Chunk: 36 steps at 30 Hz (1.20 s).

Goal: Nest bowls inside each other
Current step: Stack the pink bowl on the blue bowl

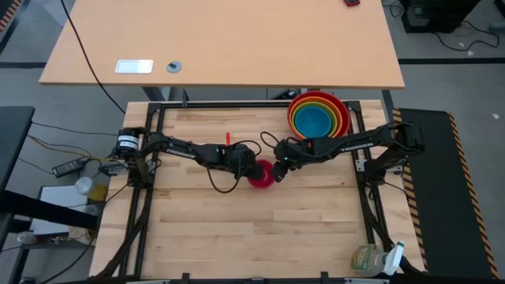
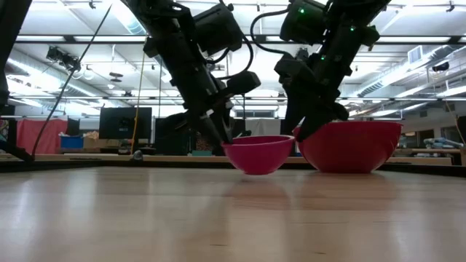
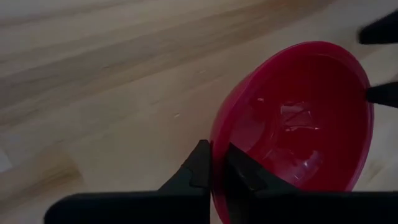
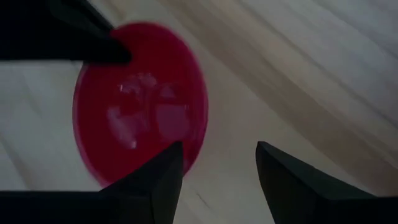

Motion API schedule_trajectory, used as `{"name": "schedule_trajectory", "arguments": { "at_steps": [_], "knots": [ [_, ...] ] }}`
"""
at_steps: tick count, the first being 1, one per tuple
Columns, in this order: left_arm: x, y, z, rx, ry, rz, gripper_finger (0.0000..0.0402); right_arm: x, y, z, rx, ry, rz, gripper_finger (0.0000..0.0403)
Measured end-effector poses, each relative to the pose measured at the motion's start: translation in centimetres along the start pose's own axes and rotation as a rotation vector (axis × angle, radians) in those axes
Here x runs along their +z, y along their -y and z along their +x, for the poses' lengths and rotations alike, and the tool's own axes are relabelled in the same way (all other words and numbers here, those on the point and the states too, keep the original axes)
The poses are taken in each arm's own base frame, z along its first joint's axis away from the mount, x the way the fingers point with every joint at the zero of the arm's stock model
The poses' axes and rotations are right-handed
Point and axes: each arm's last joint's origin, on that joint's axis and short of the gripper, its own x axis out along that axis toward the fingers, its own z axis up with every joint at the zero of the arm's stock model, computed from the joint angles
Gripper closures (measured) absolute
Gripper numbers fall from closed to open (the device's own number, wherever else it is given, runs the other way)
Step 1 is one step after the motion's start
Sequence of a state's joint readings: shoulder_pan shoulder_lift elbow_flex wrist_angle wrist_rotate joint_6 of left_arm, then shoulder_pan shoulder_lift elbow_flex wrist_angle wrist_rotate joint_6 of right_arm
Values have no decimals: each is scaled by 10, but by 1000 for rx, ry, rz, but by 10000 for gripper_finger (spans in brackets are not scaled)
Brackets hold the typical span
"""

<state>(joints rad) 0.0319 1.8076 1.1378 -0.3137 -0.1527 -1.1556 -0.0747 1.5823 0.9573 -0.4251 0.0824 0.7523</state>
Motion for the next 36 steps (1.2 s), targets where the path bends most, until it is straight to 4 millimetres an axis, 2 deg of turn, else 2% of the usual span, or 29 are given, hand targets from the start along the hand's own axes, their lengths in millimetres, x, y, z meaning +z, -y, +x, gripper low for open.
{"name": "schedule_trajectory", "arguments": {
  "at_steps": [13,17,27,31,36],
  "knots": [
    [-1,-3,4,10,-41,94,369,0,-3,16,34,-20,12,195],
    [-1,-3,4,10,-40,93,341,0,-3,16,37,-13,10,195],
    [-1,-3,4,13,-41,95,240,1,-4,16,36,-7,9,195],
    [-1,-4,4,13,-45,96,220,2,-4,15,43,0,1,195],
    [0,-4,-2,11,-58,128,214,4,-7,15,69,30,-42,195]
  ]
}}
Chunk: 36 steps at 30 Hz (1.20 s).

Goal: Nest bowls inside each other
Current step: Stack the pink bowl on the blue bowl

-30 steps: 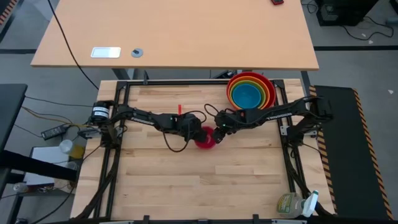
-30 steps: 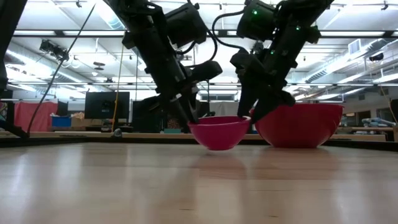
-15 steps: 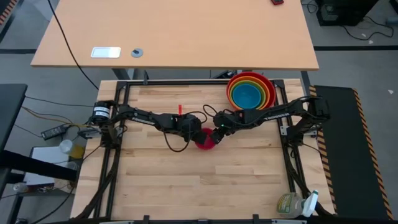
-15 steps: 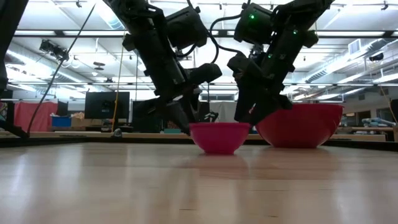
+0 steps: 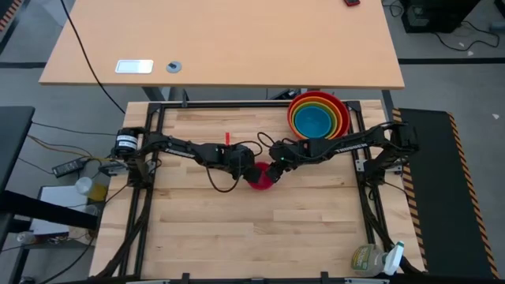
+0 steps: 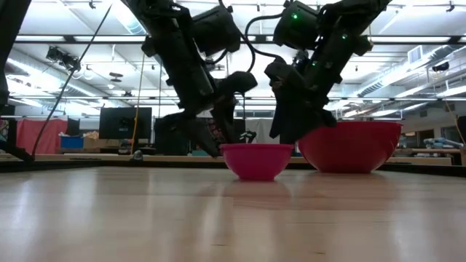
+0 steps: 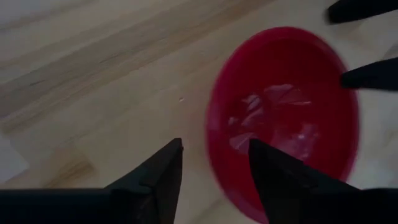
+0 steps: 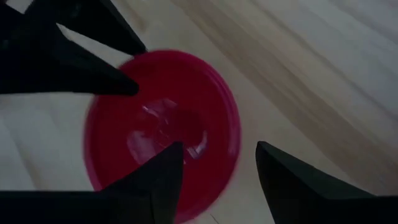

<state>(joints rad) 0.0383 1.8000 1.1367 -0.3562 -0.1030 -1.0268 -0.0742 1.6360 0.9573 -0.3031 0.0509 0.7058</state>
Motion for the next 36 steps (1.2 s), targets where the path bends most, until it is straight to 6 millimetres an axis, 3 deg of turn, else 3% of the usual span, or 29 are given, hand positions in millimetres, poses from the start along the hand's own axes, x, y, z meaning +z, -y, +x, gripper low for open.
{"name": "schedule_trajectory", "arguments": {
  "at_steps": [8,16,27,36],
  "knots": [
    [1,0,-17,18,25,141,214,1,-1,8,2,19,-30,202],
    [-12,-5,-28,104,-46,279,214,-1,-3,8,7,15,-64,213],
    [-23,-20,-75,183,25,362,214,-2,-1,16,-30,16,-103,214],
    [-42,-32,-135,9,165,368,214,-8,2,34,-37,-30,-129,220]
  ]
}}
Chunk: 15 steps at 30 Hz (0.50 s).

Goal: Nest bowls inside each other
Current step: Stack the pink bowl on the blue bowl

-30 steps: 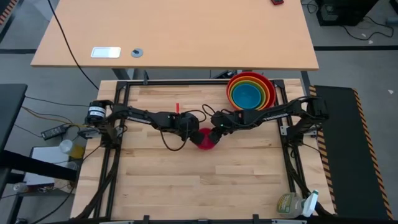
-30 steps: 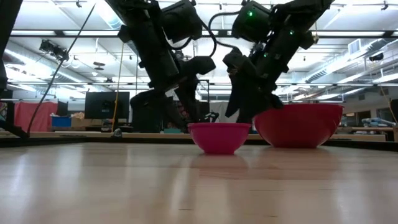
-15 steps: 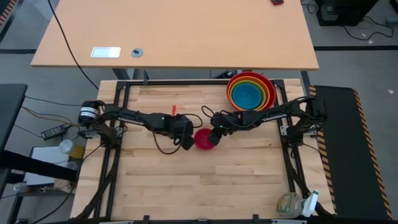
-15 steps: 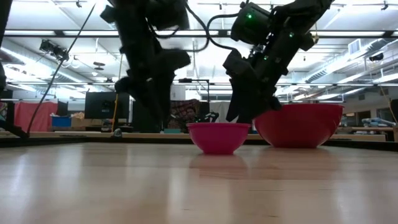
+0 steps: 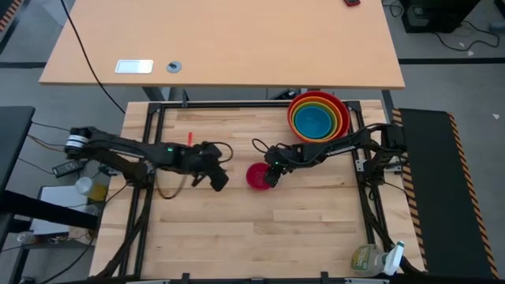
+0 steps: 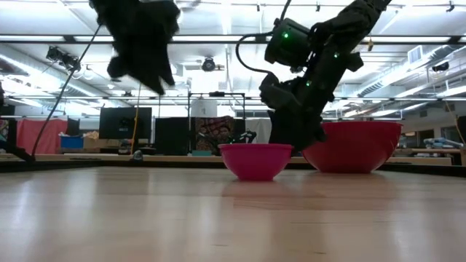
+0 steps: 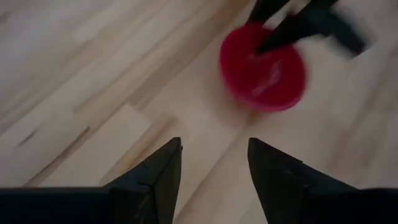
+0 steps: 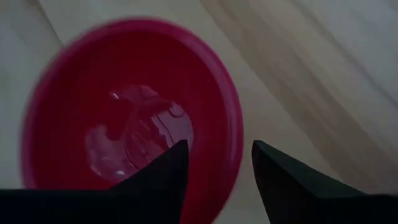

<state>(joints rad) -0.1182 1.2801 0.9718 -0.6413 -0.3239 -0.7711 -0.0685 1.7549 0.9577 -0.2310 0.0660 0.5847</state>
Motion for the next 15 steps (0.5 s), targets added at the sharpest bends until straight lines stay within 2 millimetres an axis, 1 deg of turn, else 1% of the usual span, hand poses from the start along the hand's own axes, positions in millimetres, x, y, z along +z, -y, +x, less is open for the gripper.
{"name": "schedule_trajectory", "arguments": {
  "at_steps": [4,8,12,13,15],
  "knots": [
    [4,1,-27,-65,126,-22,214,-3,1,6,-4,-22,-6,251],
    [8,-2,-47,-87,231,-55,214,-3,1,7,-1,-29,-6,307],
    [10,-6,-56,-100,267,-70,214,-1,1,6,23,-31,6,371],
    [10,-7,-58,-101,271,-70,214,0,1,6,34,-34,7,382],
    [10,-7,-59,-108,279,-70,214,1,4,2,38,-68,17,385]
  ]
}}
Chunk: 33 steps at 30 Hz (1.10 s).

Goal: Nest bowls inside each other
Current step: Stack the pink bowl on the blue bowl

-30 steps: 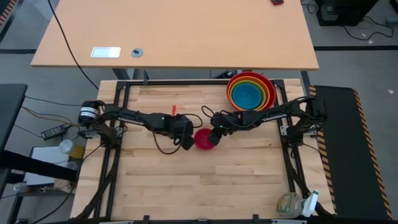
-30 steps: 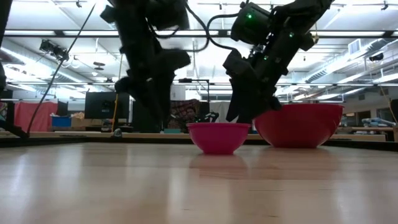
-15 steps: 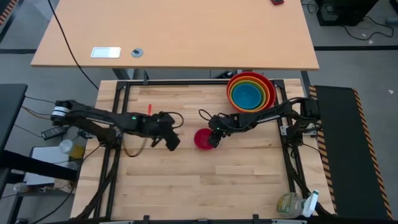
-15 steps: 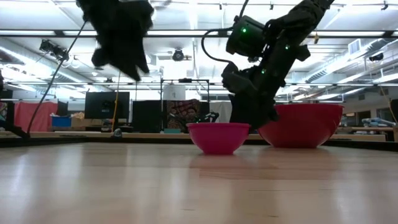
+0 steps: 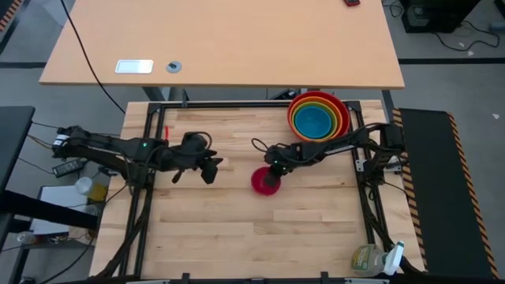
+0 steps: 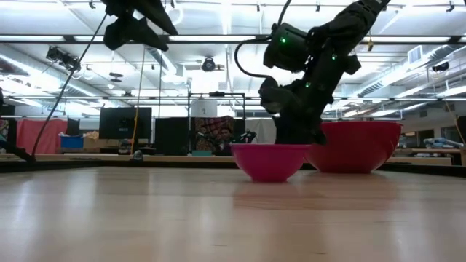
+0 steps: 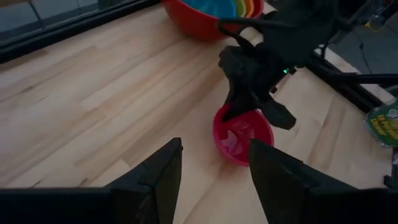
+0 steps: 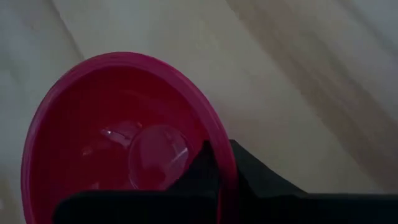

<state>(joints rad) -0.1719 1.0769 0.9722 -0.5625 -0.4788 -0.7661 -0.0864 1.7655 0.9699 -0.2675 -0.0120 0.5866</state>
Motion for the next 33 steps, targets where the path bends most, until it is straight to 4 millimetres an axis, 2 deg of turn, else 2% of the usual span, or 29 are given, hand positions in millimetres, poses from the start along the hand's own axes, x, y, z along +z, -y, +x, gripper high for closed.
{"name": "schedule_trajectory", "arguments": {
  "at_steps": [3,7,14,19,22,27,33],
  "knots": [
    [1,2,0,-20,17,20,214,7,6,-18,-54,-15,0,382],
    [5,6,-1,-47,55,58,214,28,21,-59,-53,101,4,385],
    [7,8,-1,-62,76,91,214,48,81,-138,-185,328,203,385],
    [8,10,-1,-75,94,108,214,47,130,-171,-300,383,374,385],
    [9,10,-1,-81,104,128,214,44,160,-172,-337,365,468,385],
    [9,9,-2,-75,100,156,214,35,202,-154,-341,262,613,384],
    [8,5,-7,-60,81,171,227,31,217,-143,-379,184,694,379]
  ]
}}
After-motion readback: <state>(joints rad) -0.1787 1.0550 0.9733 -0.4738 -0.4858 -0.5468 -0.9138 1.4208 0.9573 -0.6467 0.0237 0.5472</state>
